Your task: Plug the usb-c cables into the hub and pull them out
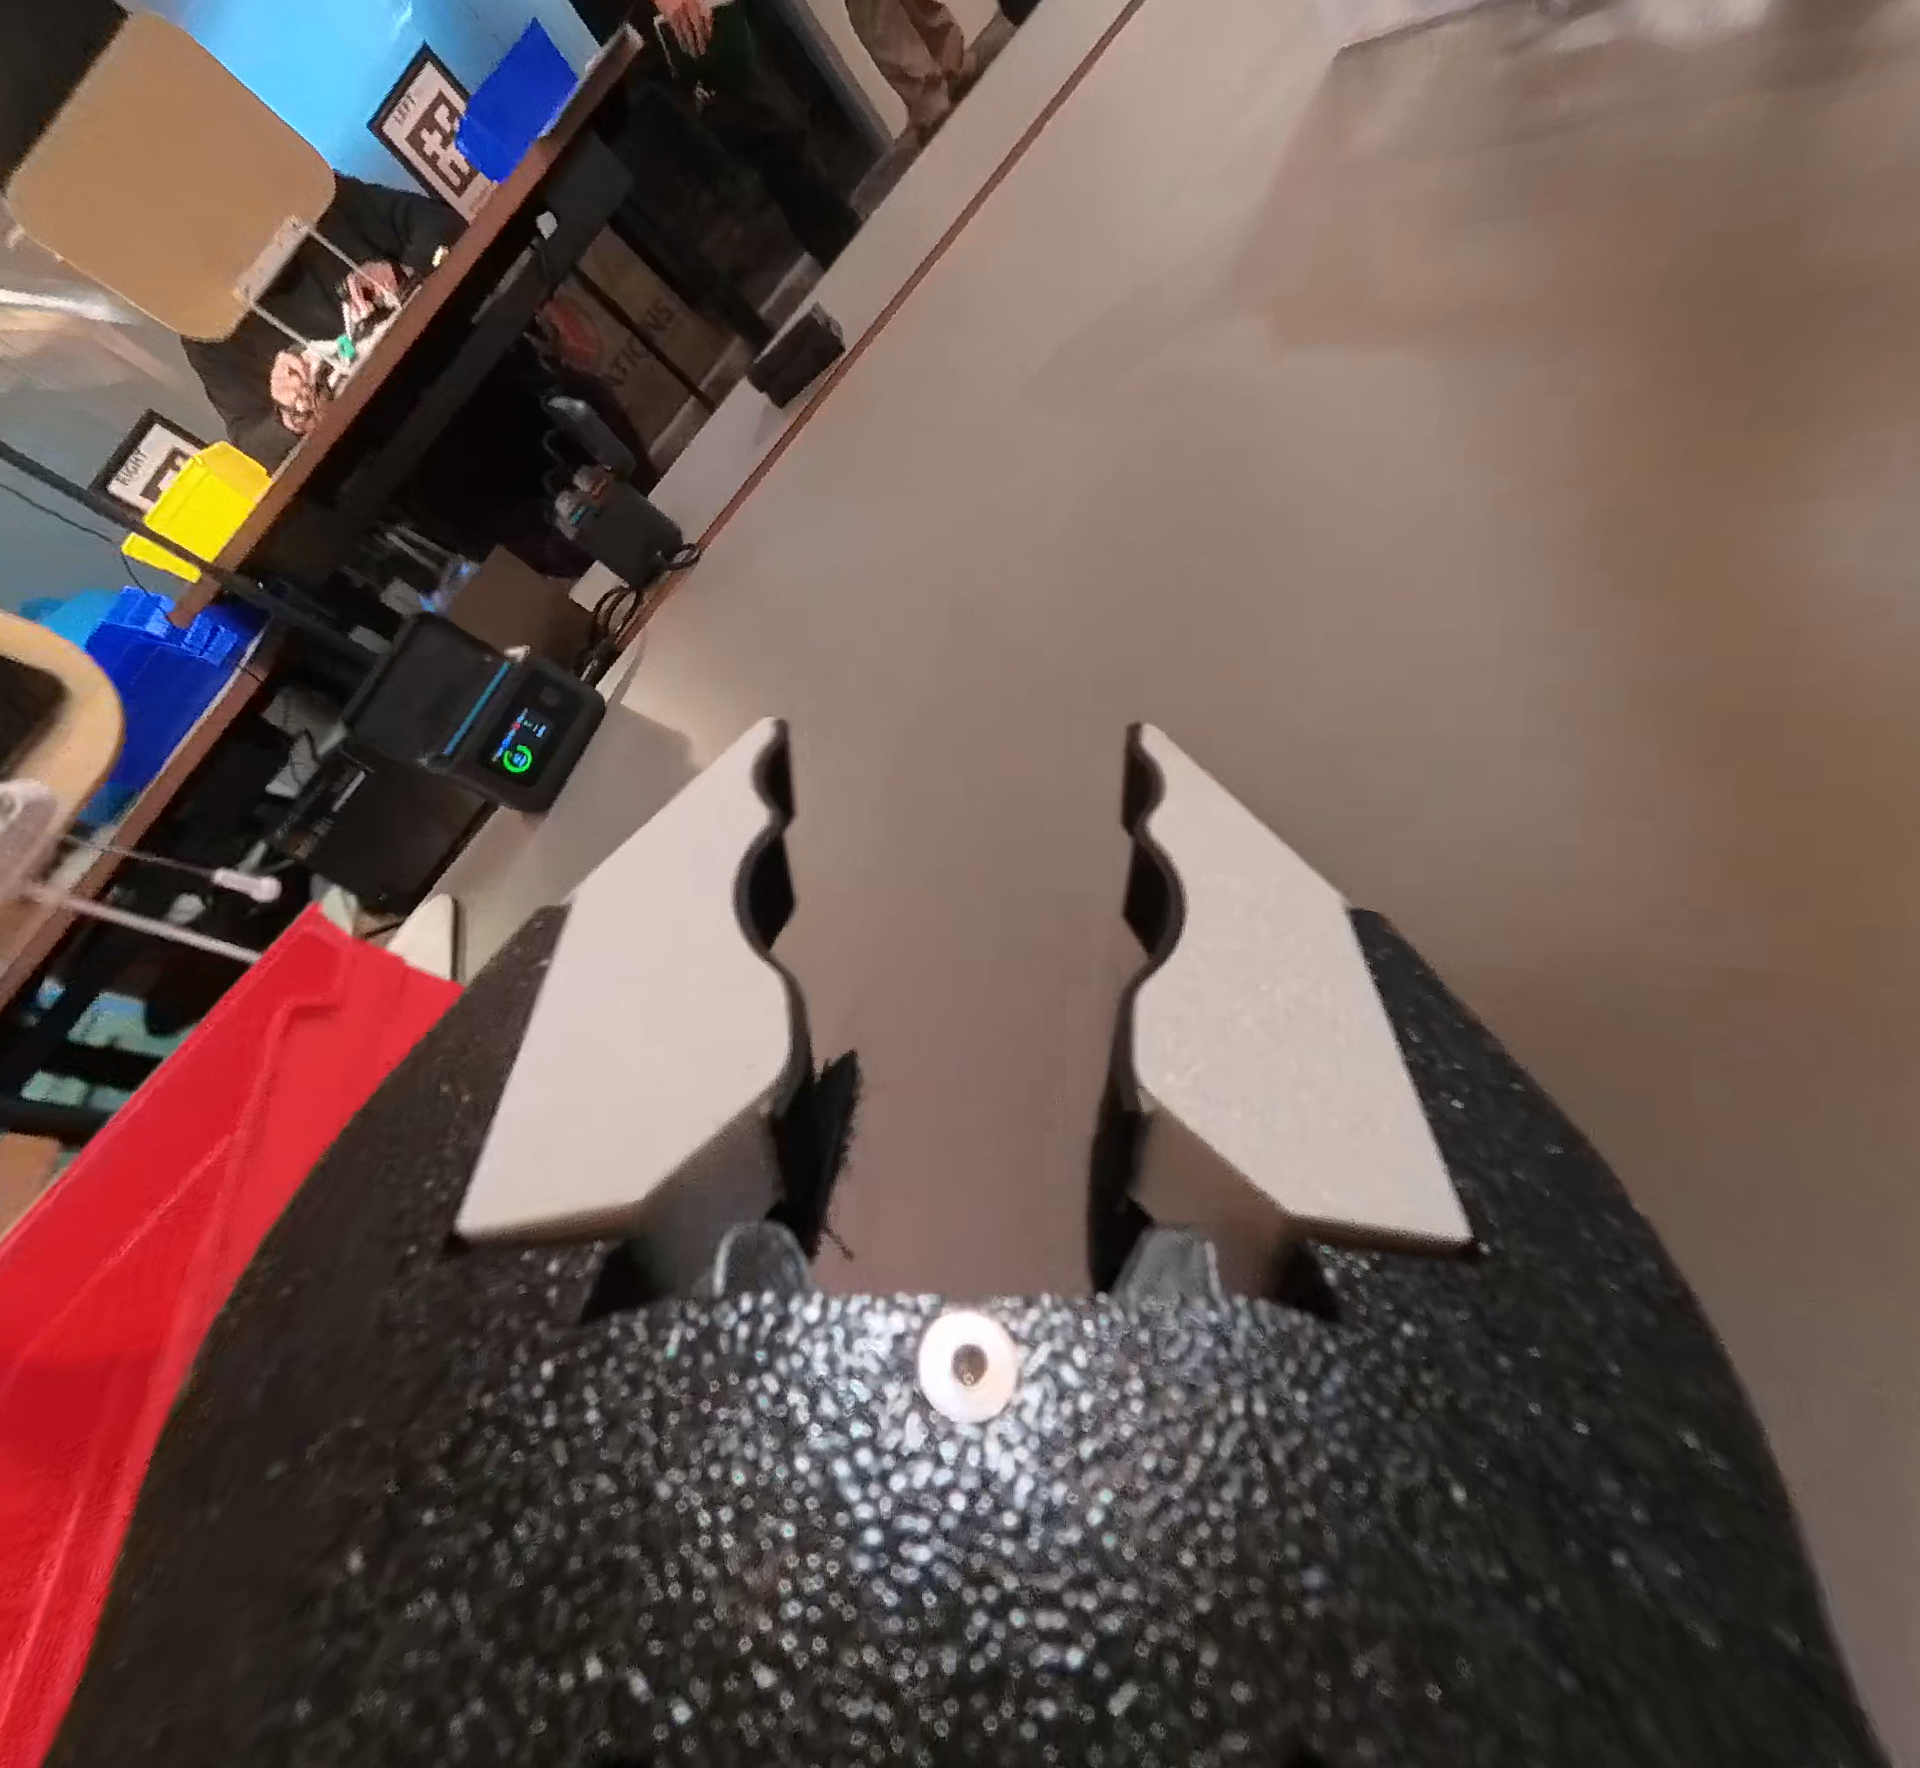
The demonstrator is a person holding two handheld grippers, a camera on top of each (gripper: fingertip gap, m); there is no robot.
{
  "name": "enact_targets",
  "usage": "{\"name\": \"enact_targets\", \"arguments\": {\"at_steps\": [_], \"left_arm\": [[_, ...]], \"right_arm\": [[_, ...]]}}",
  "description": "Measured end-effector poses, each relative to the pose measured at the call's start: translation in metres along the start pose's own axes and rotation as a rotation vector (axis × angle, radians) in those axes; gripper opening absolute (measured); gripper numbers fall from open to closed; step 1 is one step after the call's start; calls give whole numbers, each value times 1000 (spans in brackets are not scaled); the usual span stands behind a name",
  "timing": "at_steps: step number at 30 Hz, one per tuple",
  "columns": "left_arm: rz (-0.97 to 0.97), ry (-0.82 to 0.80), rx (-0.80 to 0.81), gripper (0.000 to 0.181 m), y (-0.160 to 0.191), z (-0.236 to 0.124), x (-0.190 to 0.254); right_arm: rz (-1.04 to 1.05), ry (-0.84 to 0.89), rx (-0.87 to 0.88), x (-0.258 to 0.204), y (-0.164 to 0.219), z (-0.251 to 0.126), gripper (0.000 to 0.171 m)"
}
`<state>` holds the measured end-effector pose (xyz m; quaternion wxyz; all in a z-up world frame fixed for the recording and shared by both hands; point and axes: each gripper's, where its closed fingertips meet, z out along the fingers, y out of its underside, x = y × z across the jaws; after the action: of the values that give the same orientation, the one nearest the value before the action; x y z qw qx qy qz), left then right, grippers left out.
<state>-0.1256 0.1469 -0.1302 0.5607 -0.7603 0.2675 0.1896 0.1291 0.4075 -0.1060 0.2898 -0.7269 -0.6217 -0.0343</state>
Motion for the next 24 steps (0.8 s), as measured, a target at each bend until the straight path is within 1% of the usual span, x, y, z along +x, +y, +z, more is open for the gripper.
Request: {"name": "enact_targets", "arguments": {"at_steps": [1,3,5,7,8,9,11,13,14,15,16,17,19,20,21,23,24], "left_arm": [[-27,-7,-12,74,-3,-5,-6],[-105,-18,-55,103,-6,-20,-21],[-192,-26,-121,128,-3,-39,-36],[-275,-58,-185,144,6,-61,-53],[-322,-79,-217,149,14,-72,-60],[-362,-110,-262,151,25,-84,-68],[-410,-189,-405,151,59,-108,-82],[-457,-224,-563,146,95,-127,-86],[-478,-214,-615,140,108,-131,-84],[-497,-178,-677,126,120,-136,-78],[-521,-162,-727,115,129,-141,-75],[-527,-164,-753,104,135,-146,-76],[-504,-165,-780,81,140,-153,-80],[-489,-151,-801,69,144,-155,-80],[-467,-134,-835,57,149,-158,-79],[-401,-128,-920,33,162,-166,-79],[-376,-112,-933,33,165,-167,-77]], "right_arm": [[26,67,35,6,0,-12,72],[126,188,173,14,-1,-49,92],[268,305,321,18,11,-94,100],[411,404,401,18,42,-127,107],[486,429,402,15,62,-134,110],[553,439,366,11,86,-133,110],[658,416,206,-4,139,-116,111],[724,345,36,-23,182,-92,108],[747,302,-30,-34,197,-81,103],[758,270,-76,-42,207,-74,95],[766,262,-108,-48,213,-70,90],[785,278,-120,-48,216,-69,85],[801,307,-104,-46,214,-71,57],[794,309,-104,-47,213,-71,40],[782,318,-112,-46,214,-71,31],[769,293,-103,-49,211,-71,24],[774,265,-83,-53,207,-71,19]]}}
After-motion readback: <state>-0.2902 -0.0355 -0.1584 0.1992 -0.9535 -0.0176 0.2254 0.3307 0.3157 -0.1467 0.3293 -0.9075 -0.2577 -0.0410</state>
